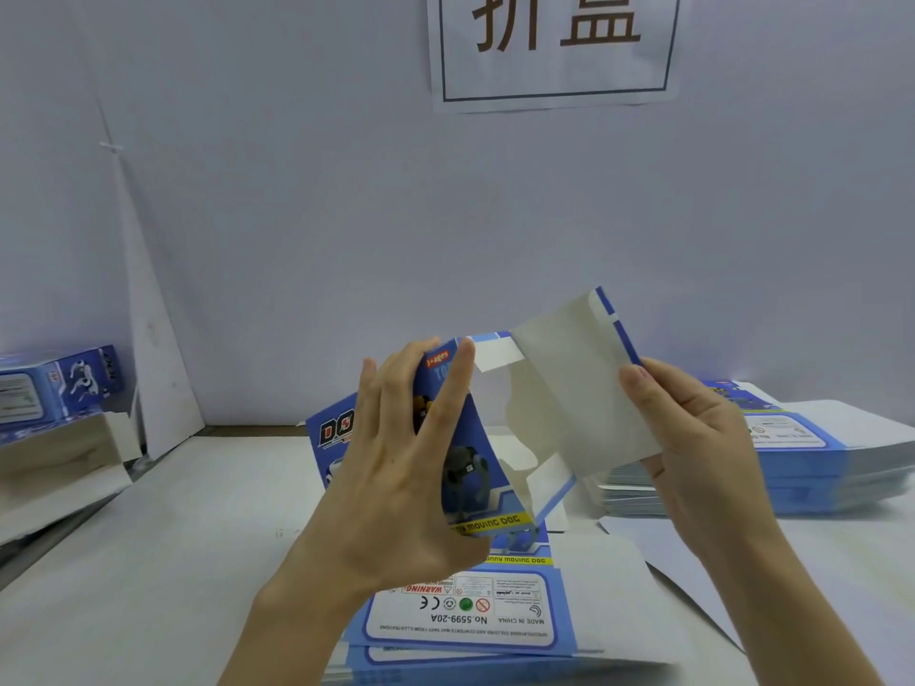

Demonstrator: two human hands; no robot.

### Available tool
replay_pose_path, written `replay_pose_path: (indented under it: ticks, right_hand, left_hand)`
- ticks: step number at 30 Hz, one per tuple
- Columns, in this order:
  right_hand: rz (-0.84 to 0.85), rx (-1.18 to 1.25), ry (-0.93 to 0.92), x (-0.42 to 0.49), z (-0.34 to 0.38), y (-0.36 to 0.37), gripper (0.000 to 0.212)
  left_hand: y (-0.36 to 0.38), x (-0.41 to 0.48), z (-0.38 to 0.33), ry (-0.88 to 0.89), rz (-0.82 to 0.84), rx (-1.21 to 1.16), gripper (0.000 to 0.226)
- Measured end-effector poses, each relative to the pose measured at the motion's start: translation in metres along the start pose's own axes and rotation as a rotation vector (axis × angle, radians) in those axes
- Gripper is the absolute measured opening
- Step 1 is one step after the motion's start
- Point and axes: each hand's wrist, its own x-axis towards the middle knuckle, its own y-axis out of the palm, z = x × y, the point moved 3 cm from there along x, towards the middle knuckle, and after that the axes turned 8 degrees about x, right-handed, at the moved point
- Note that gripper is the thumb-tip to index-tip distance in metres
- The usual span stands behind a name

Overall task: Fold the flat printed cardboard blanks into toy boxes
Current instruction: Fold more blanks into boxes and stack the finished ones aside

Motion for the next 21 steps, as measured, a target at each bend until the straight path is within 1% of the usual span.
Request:
replay_pose_path:
  ticks: [4, 7, 8, 10, 11, 13, 16, 18, 21]
  right_hand:
    - [-0.019, -0.035, 0.026, -0.002, 0.004, 0.002, 0.032]
    - [-0.082, -0.095, -0.054, -0.002, 0.004, -0.001, 0.012]
    - [-0.104, -0.105, -0.070, -0.002, 0.005, -0.003, 0.014]
    - [-0.115, -0.080, -0.044, -0.002, 0.005, -0.005, 0.012]
    - [-0.107, -0.063, -0.014, -0.002, 0.005, -0.005, 0.014]
    - [-0.073, -0.004, 0.047, -0.002, 0.005, -0.004, 0.026]
    - [0.017, 0.104, 0.085, -0.004, 0.006, 0.002, 0.029]
    - [0.051, 0.055, 0.030, -0.008, 0.008, 0.010, 0.031]
    - [0.108, -0.121, -0.162, -0.019, 0.013, 0.028, 0.027]
  left_hand:
    - [0.001, 0.002, -0.003, 0.039, -0.003, 0.027, 0.117]
    - [0.003, 0.002, -0.007, 0.066, -0.002, 0.018, 0.121]
    - [0.004, 0.001, -0.007, 0.062, -0.003, 0.003, 0.122]
    - [0.003, 0.001, -0.004, 0.035, -0.010, -0.021, 0.122]
    - [0.002, 0.001, -0.003, 0.023, -0.013, -0.025, 0.123]
    - [0.001, 0.002, -0.002, 0.013, -0.036, -0.013, 0.122]
    - [0.001, 0.003, -0.004, -0.005, -0.087, 0.036, 0.121]
    - [0.002, 0.003, -0.007, -0.006, -0.109, 0.071, 0.120]
    - [0.004, 0.004, -0.009, -0.016, -0.117, 0.083, 0.122]
